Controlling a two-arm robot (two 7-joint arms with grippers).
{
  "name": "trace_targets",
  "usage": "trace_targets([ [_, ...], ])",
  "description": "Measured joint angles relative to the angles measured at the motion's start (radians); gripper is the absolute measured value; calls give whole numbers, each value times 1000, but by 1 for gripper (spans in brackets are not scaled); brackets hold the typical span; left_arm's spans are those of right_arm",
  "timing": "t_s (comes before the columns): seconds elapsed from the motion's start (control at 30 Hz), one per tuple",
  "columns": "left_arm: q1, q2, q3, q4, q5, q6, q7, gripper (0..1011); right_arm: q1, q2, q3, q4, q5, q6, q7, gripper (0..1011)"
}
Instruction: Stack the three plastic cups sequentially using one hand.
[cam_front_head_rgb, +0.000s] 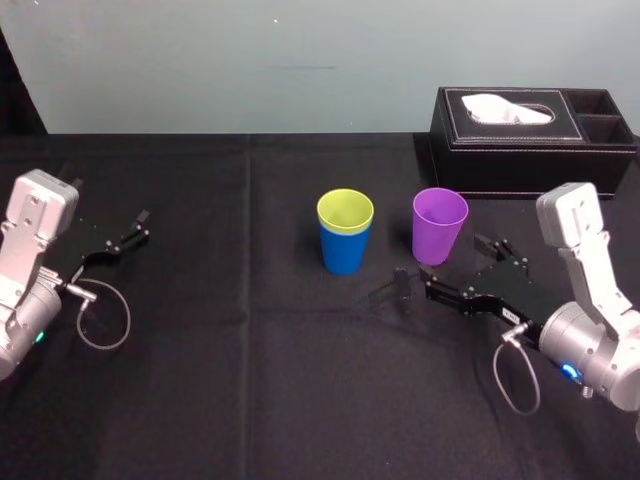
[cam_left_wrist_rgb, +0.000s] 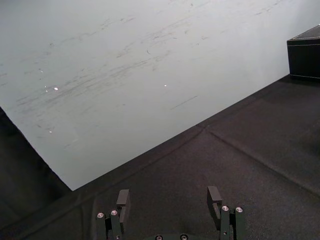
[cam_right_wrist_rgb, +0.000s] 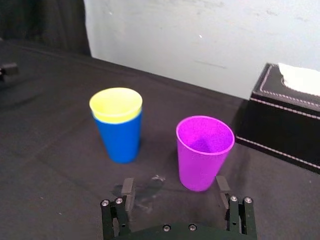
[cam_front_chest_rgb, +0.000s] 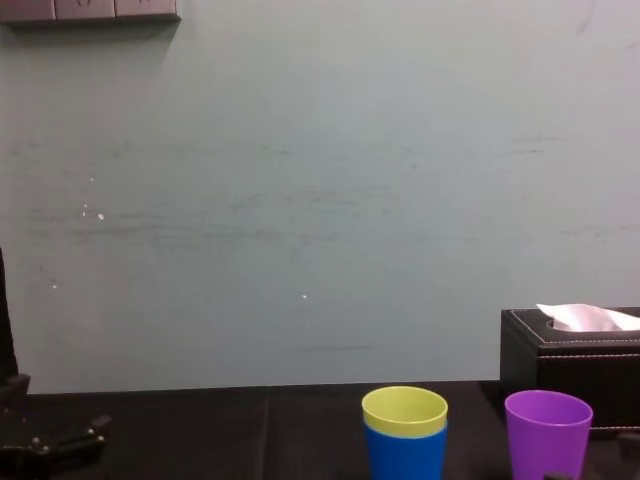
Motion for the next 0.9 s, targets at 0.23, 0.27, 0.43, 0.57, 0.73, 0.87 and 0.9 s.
trace_targets([
  [0.23,0,0,0,0,0,0,0,1011,11,-19,-2,30,-15,12,-27,1003],
  [0.27,0,0,0,0,0,0,0,1011,13,-22,-3,33,-18,12,-32,1003],
  [0.43,0,0,0,0,0,0,0,1011,23,-45,-2,52,-37,21,-58,1003],
  [0.57,0,0,0,0,0,0,0,1011,31,-62,0,66,-46,20,-70,1003],
  [0.73,0,0,0,0,0,0,0,1011,42,-86,4,81,-54,20,-79,1002],
  [0.87,0,0,0,0,0,0,0,1011,56,-110,6,103,-61,23,-89,1003],
  [0.9,0,0,0,0,0,0,0,1011,58,-113,6,106,-61,24,-90,1003],
])
